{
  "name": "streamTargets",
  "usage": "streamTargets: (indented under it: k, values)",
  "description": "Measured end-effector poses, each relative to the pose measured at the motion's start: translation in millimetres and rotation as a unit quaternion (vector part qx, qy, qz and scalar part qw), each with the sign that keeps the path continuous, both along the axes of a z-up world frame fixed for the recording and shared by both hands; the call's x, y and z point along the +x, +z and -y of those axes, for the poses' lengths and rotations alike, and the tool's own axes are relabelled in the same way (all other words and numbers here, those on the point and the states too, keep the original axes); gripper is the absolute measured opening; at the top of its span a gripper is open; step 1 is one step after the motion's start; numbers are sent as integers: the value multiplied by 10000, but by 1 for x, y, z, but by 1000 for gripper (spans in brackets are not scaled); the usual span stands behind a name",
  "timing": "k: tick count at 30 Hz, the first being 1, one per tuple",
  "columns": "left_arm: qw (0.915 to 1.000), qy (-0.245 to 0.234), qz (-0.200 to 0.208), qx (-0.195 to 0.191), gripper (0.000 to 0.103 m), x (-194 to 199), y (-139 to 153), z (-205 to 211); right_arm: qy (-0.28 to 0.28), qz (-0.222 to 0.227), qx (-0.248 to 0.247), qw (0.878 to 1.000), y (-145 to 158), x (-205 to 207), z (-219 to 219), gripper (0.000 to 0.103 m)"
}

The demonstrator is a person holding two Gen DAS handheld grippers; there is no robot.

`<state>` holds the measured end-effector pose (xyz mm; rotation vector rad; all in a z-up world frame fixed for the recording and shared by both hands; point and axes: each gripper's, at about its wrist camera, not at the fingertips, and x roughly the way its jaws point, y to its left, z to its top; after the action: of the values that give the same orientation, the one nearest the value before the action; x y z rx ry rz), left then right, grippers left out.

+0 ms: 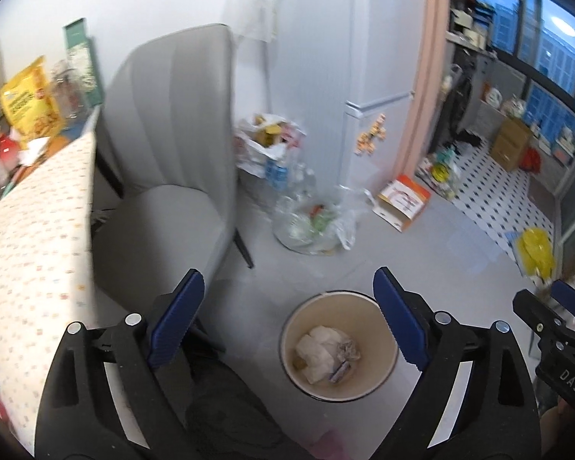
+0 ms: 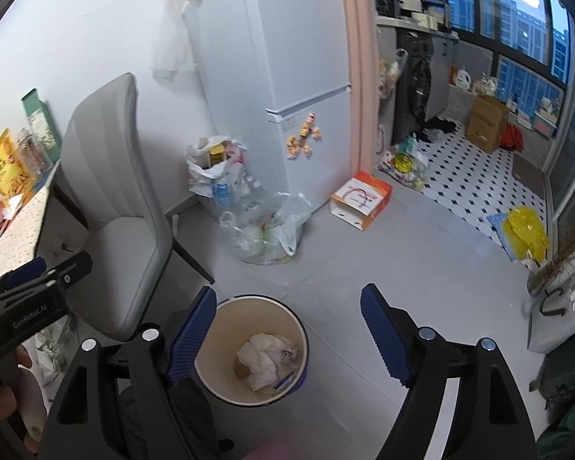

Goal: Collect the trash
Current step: 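Move both open tools back to the table above the remaining wrappers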

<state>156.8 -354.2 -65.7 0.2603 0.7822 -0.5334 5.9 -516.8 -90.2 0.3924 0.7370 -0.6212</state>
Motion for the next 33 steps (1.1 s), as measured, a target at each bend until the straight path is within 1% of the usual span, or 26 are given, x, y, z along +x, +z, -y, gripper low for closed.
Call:
streamTargets:
  k: [4, 8, 16, 25, 28, 33]
  values:
    - [9991, 317, 224, -172, 93, 2, 21, -39, 308, 157, -135, 9993, 19, 14, -28, 81]
    - [9970, 618, 359, -306, 94, 4, 35, -79, 587, 264, -272, 9976, 34, 24, -58, 84]
    - [9900, 1165, 557, -575, 95, 0, 53, -163, 1131, 396, -512, 9915, 60, 46, -125, 87]
    - [9751, 1912, 735, -847, 95, -4, 65, -255, 1876, 501, -734, 9782, 82, 67, -214, 87]
    - [9685, 2176, 776, -933, 95, -8, 66, -287, 2067, 516, -729, 9743, 84, 72, -239, 87]
    - [9600, 2515, 809, -932, 95, -14, 65, -329, 2497, 491, -718, 9644, 84, 84, -287, 87]
